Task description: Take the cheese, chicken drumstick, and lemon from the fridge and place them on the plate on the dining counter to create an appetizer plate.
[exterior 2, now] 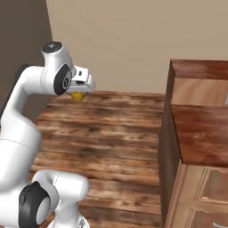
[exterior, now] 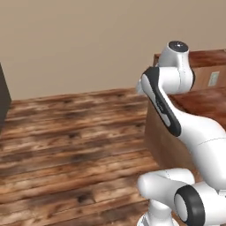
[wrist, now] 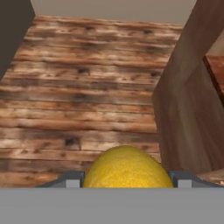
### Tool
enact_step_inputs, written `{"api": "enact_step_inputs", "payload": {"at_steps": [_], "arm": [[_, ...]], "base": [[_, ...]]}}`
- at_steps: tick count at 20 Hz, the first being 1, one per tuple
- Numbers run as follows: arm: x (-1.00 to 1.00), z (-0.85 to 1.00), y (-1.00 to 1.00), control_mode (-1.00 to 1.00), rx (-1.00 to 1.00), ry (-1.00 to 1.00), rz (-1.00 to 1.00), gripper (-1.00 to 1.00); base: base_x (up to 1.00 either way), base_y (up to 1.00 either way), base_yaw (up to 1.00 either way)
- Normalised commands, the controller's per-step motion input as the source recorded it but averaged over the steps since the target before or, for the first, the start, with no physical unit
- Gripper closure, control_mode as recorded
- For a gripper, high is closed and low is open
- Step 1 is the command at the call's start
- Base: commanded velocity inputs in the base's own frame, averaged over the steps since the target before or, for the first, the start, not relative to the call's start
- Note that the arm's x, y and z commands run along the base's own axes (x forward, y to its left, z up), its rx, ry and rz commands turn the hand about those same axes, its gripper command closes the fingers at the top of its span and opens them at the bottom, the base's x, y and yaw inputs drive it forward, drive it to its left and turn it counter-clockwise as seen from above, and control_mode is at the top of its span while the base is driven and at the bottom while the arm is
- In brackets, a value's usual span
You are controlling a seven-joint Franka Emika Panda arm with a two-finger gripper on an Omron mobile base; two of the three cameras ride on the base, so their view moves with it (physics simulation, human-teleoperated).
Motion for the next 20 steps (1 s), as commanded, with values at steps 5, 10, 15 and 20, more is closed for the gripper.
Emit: {"api": "enact_step_inputs", "payload": {"at_steps": [5,10,15,20], "arm": [[0.0,0.0,0.0,1.0,0.0,0.0,0.0,1.0],[0.0,0.0,0.0,1.0,0.0,0.0,0.0,1.0],[0.0,0.0,0.0,1.0,0.0,0.0,0.0,1.0],[0.0,0.0,0.0,1.0,0.0,0.0,0.0,1.0]], "base": [[1.0,0.79,-0.38],[1.0,0.83,-0.52],[1.0,0.81,-0.54],[0.94,0.84,-0.56]]}}
